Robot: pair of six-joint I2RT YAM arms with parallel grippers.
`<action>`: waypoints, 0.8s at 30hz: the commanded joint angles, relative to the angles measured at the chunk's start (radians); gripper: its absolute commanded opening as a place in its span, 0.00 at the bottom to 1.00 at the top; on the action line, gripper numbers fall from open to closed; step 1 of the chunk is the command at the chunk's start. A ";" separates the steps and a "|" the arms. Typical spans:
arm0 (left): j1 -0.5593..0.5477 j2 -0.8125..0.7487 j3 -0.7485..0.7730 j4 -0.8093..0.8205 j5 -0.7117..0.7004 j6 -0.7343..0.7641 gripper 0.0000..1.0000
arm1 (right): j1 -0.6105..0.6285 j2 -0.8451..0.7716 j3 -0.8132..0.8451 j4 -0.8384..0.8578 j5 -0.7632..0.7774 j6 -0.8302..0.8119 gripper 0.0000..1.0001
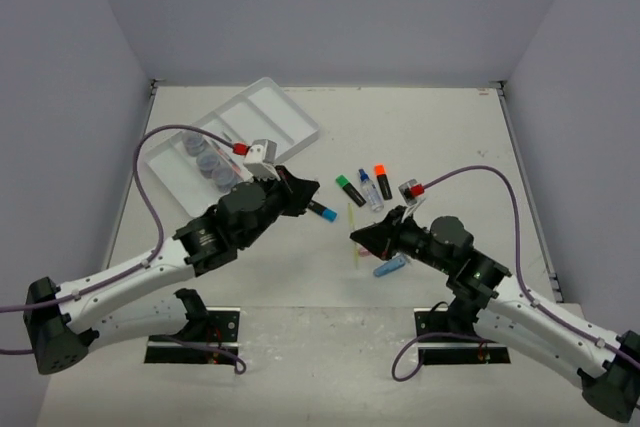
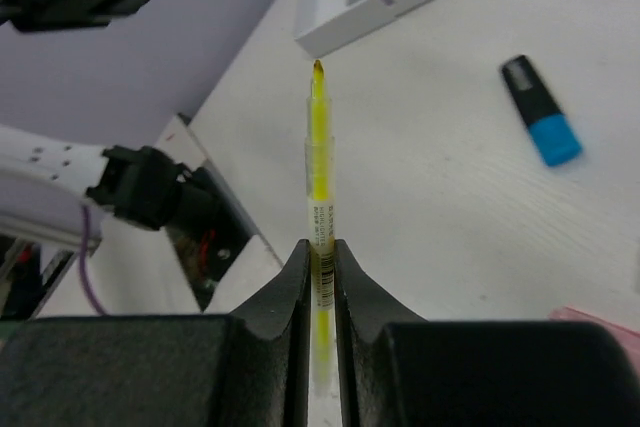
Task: Sort the stationery into containers
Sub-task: Pick up the pen cap from the center of the board, then close the pen cap on the pen.
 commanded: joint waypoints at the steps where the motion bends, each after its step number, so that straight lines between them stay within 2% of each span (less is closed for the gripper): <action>1: 0.002 -0.110 -0.093 0.365 0.191 0.251 0.00 | 0.143 0.061 0.027 0.339 -0.029 0.006 0.00; 4: 0.002 -0.176 -0.140 0.444 0.250 0.264 0.00 | 0.197 0.143 0.070 0.371 0.029 0.007 0.00; 8: 0.002 -0.195 -0.132 0.422 0.256 0.254 0.00 | 0.215 0.184 0.113 0.364 0.077 0.008 0.00; 24: 0.002 -0.185 -0.143 0.432 0.262 0.202 0.00 | 0.228 0.178 0.160 0.323 0.106 -0.025 0.00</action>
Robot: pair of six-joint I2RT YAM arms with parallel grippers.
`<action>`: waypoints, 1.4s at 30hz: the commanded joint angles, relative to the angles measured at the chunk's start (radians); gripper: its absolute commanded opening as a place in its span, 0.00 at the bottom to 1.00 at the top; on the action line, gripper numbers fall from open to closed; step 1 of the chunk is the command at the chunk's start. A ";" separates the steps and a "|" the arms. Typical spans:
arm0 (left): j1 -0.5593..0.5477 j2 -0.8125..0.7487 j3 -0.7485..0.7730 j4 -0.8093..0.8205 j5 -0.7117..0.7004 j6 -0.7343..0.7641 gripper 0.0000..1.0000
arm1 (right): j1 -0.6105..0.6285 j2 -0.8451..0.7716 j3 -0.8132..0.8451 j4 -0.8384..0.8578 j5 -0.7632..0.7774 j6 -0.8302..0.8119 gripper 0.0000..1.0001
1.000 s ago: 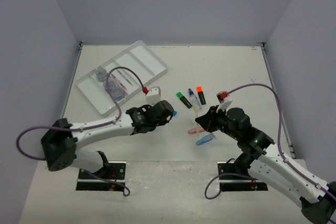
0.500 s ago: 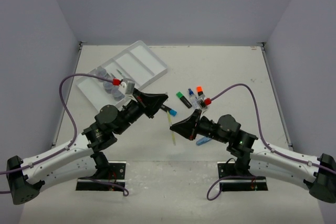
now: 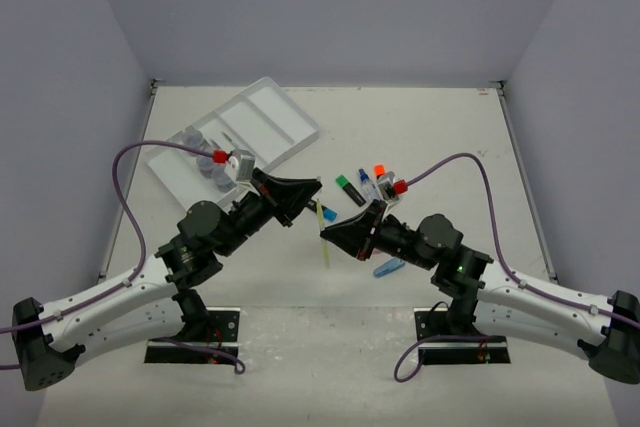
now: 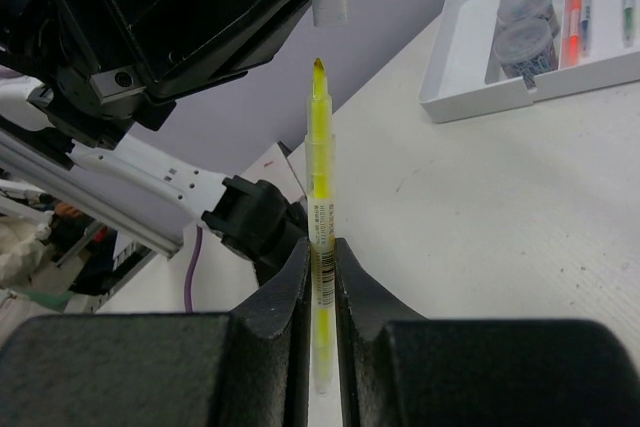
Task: Sort the stationery into containers
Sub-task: Close the pen cap on the pen.
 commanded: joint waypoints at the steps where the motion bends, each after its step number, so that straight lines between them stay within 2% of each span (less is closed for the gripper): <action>1: 0.003 0.004 -0.006 0.062 0.023 0.005 0.00 | 0.005 -0.013 0.041 0.030 0.046 -0.020 0.00; 21: 0.003 0.028 -0.010 0.066 0.023 0.008 0.00 | 0.004 -0.004 0.070 -0.027 0.088 -0.044 0.00; 27: 0.003 0.007 0.016 0.038 -0.003 0.011 0.00 | 0.004 0.024 0.068 -0.033 0.036 -0.056 0.00; 42: 0.003 -0.008 0.014 0.021 -0.012 0.017 0.00 | 0.005 -0.038 0.054 -0.051 0.050 -0.060 0.00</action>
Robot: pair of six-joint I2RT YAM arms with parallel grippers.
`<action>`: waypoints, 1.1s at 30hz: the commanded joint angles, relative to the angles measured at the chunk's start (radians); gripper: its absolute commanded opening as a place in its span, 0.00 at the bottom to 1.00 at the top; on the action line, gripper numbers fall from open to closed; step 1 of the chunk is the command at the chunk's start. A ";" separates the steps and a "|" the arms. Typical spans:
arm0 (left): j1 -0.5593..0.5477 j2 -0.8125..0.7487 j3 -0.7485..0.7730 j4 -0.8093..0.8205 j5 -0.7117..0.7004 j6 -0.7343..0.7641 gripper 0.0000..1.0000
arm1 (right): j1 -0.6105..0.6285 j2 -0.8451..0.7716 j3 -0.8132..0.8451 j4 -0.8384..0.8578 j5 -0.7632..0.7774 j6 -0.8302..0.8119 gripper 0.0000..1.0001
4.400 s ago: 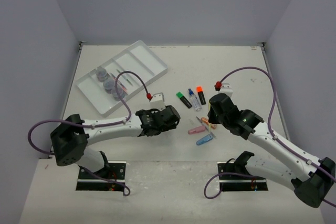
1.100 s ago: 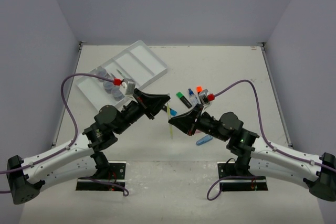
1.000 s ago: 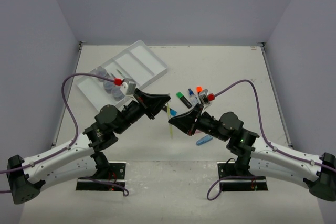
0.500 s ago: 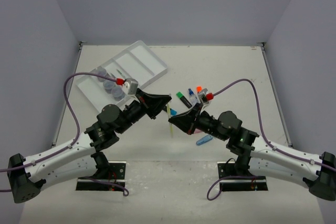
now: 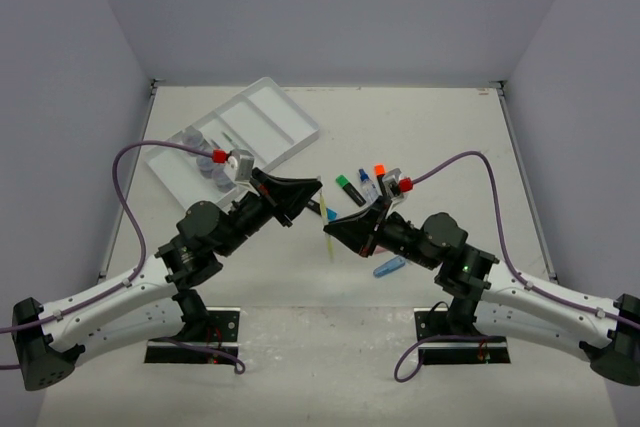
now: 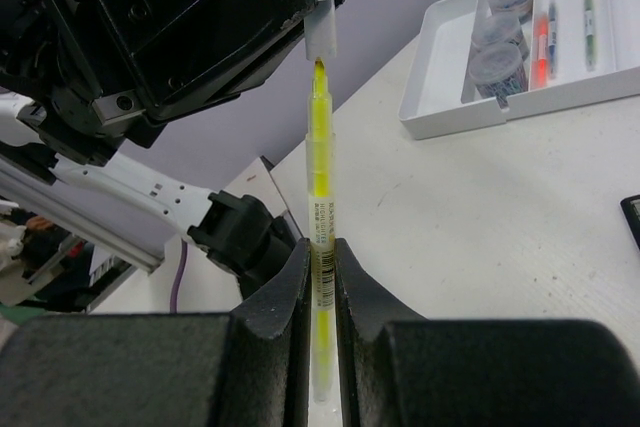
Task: Sort the stationery into containers
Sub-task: Close the pen cap on the pen.
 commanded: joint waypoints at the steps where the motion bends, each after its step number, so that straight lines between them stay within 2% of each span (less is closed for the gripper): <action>1: 0.003 -0.004 0.014 0.012 -0.013 0.017 0.00 | 0.005 -0.015 0.021 0.003 0.003 -0.022 0.00; 24: 0.003 -0.001 -0.009 0.059 0.053 -0.057 0.00 | 0.004 0.029 0.110 0.014 0.068 -0.069 0.00; 33: 0.003 -0.025 0.011 0.036 0.040 -0.058 0.00 | 0.005 0.083 0.125 0.024 0.025 -0.061 0.00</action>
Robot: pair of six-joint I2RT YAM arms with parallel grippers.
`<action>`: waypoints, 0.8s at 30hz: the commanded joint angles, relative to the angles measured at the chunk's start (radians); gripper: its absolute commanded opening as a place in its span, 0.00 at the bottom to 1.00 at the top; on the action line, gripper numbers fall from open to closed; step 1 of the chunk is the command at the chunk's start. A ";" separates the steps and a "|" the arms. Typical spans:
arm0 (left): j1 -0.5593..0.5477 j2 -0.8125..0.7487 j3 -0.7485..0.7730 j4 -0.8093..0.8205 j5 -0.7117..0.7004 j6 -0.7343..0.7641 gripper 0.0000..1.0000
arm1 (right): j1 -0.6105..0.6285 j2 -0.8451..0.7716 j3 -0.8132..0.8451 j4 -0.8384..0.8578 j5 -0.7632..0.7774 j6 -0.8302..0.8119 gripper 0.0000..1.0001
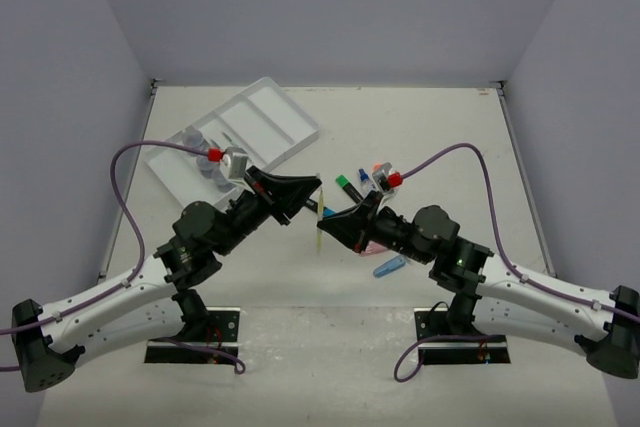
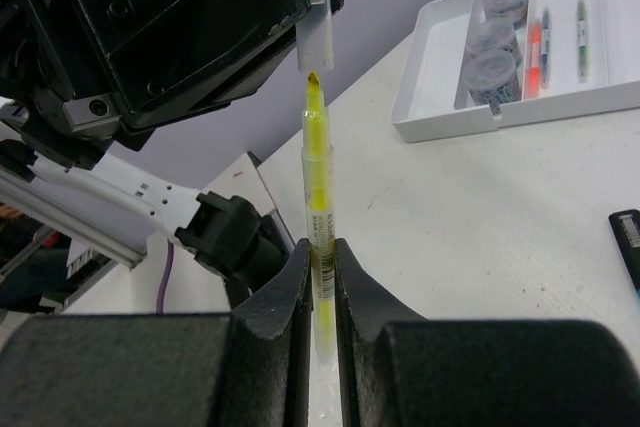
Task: Sort the stationery into containers
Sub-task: Close the pen cap on the pen.
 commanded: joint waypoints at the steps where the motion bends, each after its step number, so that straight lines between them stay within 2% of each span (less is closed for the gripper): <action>1: -0.002 -0.027 0.016 -0.013 0.012 -0.003 0.00 | 0.000 0.019 0.040 0.071 0.004 -0.003 0.00; 13: -0.002 -0.040 0.017 -0.046 -0.014 0.016 0.00 | -0.001 0.017 0.026 0.085 -0.012 0.010 0.00; 24: -0.002 -0.016 0.007 -0.054 0.040 0.079 0.00 | -0.001 0.002 0.118 -0.014 0.016 -0.048 0.00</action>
